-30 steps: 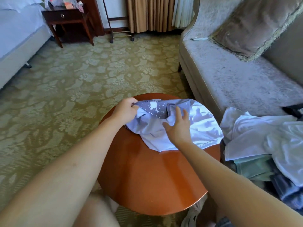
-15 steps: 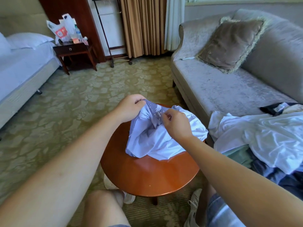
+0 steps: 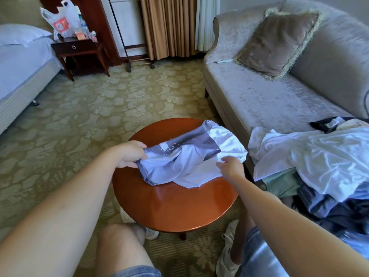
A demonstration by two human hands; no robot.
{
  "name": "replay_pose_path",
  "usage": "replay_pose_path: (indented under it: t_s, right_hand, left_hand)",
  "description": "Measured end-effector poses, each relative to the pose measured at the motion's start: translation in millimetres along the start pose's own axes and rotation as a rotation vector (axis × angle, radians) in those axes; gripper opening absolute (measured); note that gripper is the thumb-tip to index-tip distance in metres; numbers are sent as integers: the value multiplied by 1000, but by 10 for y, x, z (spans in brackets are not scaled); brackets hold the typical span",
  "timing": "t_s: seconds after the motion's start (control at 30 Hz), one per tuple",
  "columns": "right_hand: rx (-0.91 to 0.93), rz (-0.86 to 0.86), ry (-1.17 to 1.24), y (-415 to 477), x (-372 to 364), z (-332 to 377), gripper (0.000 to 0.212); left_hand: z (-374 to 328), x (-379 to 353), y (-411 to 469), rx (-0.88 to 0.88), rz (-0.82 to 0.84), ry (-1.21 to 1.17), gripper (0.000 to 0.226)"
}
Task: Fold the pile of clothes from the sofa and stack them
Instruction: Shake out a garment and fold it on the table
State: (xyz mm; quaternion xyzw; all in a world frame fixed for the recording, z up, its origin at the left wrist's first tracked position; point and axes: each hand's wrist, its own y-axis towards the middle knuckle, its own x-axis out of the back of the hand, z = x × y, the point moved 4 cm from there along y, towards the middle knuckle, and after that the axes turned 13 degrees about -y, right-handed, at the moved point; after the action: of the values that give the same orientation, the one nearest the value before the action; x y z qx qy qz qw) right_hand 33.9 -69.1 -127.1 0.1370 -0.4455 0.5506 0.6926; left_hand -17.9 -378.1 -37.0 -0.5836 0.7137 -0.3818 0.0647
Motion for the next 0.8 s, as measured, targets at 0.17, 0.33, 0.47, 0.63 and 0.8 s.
replay_pose_path:
  t_s: [0.17,0.33,0.47,0.63,0.8]
  right_hand:
    - [-12,-87,48,253,-84,223,50]
    - [-153,0,29,573,-192,182,32]
    - [-31,-174,88,641,-94,346,22]
    - [167,-332,56,551,59,650,21]
    - [286,-289,156,336,261,905,18]
  left_hand:
    - [15,248,301,-273,-348,372,20]
    - [140,529,465,-305,-613,298,19]
    - [131,490,620,-312,-578,-139,14]
    - [-194,258,602,-469,-510,-330,35]
    - [-603,-242,321,-611,-234,-44,60]
